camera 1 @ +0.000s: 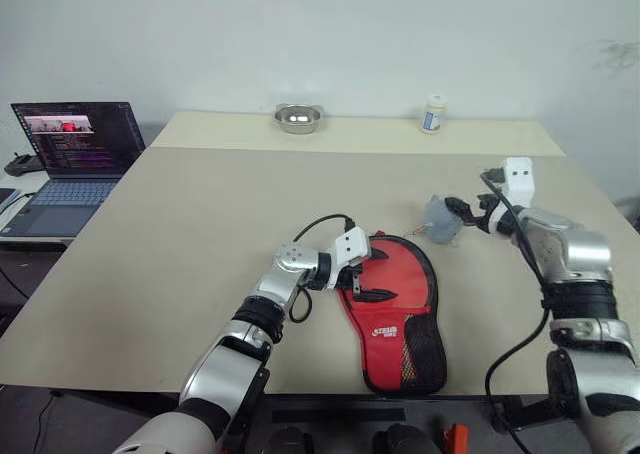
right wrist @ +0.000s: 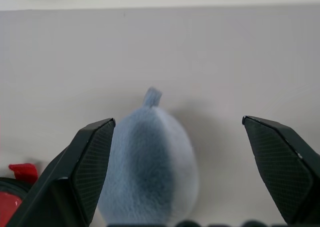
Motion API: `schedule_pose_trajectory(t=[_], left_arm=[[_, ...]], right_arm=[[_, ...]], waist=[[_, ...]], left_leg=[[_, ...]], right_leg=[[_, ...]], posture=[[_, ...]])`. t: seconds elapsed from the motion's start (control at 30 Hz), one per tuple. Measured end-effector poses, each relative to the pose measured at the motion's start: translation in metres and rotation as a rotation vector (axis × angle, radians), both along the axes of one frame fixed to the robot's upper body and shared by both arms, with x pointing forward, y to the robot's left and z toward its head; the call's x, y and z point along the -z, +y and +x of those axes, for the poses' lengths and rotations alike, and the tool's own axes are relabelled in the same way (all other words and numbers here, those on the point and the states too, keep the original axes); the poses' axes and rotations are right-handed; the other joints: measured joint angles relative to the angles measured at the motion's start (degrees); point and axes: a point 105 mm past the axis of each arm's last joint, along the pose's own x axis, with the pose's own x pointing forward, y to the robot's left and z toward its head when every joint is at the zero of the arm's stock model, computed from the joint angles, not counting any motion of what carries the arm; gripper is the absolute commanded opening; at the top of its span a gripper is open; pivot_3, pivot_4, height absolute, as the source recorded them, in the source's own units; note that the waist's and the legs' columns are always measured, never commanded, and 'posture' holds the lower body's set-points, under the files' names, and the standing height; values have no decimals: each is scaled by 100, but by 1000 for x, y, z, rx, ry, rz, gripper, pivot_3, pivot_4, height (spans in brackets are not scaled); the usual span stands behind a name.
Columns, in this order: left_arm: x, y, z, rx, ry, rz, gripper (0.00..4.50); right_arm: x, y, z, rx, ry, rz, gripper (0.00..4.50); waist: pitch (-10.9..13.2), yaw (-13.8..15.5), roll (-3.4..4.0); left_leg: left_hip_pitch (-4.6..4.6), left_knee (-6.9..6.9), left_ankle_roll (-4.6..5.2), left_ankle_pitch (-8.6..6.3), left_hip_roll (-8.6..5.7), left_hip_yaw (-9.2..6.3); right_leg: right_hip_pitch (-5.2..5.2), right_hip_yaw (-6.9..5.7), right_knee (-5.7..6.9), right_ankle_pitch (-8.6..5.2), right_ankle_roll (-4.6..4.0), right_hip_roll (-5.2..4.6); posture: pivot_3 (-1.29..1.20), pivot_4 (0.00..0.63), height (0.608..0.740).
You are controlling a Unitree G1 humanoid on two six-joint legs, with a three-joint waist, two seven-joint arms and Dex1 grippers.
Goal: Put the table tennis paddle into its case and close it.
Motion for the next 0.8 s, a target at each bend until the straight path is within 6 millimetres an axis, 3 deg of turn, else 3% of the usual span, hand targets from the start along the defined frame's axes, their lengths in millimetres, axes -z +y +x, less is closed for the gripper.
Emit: schedule_pose_trajectory(t=[0.07,0.23,0.33,0.63,0.7,0.8], left_arm=[[0,0,0,1,-3,2,4477],[0,0,0,6,-12,1,4477],[1,0,0,10,-13,1,4500],[4,-3,2,5,-12,-7,4500],[6,-5,2,1,-11,-11,4500],[7,-5,2,2,-1,-11,4500]], right_arm=[[11,6,2,-9,33,23,4500],[13,10,4,-21,36,16,4500],[15,12,4,-24,41,6,3897],[19,19,-3,-54,70,13,830],[18,23,-5,-61,70,14,425],[14,23,-6,-51,55,-1,224]], waist=[[0,-2,1],[-2,-3,7],[-7,-5,15],[-21,4,35],[-24,3,38],[-28,10,45]], left_leg=[[0,0,0,0,0,0],[0,0,0,0,1,0],[1,0,0,0,1,0],[7,1,0,0,-1,-2],[9,1,0,0,-1,-2],[9,1,0,0,-2,-3]], right_leg=[[0,0,1,0,0,0],[0,0,2,0,0,-1],[0,0,3,0,0,-1],[7,-1,3,0,0,-2],[9,-1,3,0,1,-2],[10,-2,2,0,1,-2]], posture=[[0,150,740],[0,150,740],[0,150,740],[0,150,740],[0,150,740],[0,150,740]])
